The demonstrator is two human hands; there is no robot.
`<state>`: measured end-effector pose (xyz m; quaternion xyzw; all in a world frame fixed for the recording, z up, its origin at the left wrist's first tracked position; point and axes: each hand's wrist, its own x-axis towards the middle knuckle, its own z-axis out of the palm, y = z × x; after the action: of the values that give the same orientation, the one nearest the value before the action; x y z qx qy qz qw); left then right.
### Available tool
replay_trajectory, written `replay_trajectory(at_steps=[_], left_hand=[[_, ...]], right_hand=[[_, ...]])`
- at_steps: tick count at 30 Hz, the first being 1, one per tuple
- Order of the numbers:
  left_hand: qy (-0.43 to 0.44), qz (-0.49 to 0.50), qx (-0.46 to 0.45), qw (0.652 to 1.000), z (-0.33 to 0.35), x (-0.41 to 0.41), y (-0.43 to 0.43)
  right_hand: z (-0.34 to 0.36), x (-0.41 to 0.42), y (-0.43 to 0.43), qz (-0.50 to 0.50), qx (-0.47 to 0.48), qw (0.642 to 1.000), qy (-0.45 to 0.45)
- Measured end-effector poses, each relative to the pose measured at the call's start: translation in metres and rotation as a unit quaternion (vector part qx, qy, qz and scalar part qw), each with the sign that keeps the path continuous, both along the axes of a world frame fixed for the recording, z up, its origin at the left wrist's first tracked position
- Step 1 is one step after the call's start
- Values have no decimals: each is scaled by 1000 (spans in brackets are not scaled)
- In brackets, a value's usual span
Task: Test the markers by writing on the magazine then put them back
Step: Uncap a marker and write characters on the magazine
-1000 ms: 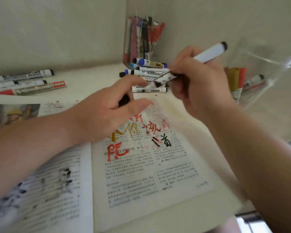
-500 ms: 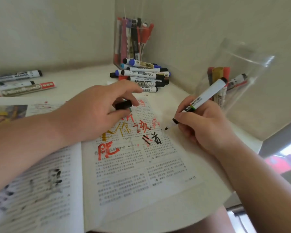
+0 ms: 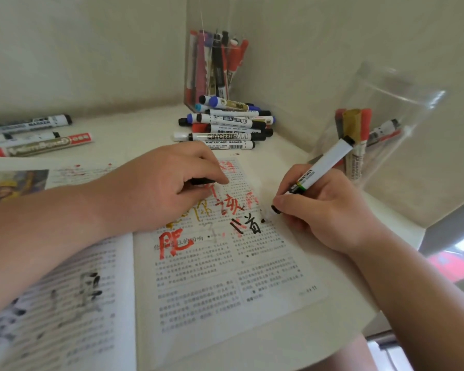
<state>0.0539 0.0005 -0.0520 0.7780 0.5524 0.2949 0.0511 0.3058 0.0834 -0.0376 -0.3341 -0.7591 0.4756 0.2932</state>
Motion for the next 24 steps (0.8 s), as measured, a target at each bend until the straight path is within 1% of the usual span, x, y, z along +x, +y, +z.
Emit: replay_trajectory(at_steps=[3,7,10,12,14,16,20,23,24], left_hand=[[-11,4,-4,1000,0,1,-1],[-9,7,-8,1000,0,0,-2],[-12,7,-10,1000,0,0,-2],[-11,6,-9,1000,-1,0,-1],[-8,8,-9,1000,-1,0,-1],[-6,12,-6,1000,0,0,-1],[-7,26,10,1000,0,0,-1],[-12,26,24,999,0,-1,0],[-17,24,27,999,1,0,0]], right_hand=[[-1,2,1,-12,-18,999,26],[-3,1,4,-22,33,999,-11],[-3,0,6,-52,59,997,-25],[-2,1,5,-45,39,998,-10],[0,2,3,-8,3,1000,5],[-1,2,1,10,6,1000,-6],[-1,0,3,-31,57,998,-6],[-2,2,5,-34,17,999,18],[-3,2,5,-34,19,999,16]])
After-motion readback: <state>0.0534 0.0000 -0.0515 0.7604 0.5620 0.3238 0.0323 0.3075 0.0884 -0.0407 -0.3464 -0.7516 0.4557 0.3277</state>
